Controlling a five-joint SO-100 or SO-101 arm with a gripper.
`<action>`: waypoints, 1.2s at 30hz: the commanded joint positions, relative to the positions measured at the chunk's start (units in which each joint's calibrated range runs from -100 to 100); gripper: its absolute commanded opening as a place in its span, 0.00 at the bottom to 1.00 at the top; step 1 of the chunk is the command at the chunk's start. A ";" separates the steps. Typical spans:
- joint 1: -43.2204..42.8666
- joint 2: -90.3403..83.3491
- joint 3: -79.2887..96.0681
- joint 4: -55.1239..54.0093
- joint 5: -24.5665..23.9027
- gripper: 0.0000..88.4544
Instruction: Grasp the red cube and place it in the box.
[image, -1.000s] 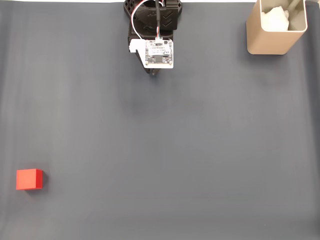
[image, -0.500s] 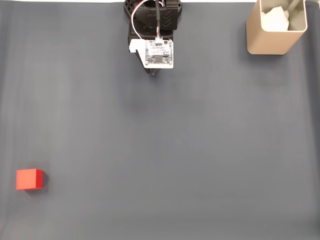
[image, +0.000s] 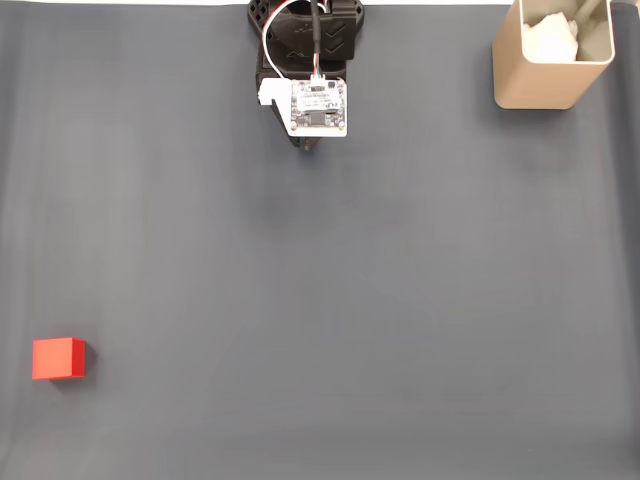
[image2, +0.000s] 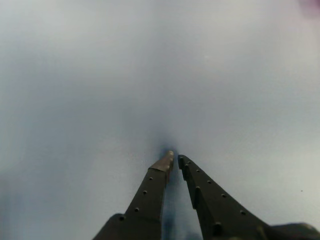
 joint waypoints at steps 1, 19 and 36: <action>-0.07 0.09 0.81 -0.19 0.49 0.00; -0.21 0.26 -0.92 -21.91 -3.37 0.00; -1.70 11.79 -16.52 -28.39 -4.69 0.00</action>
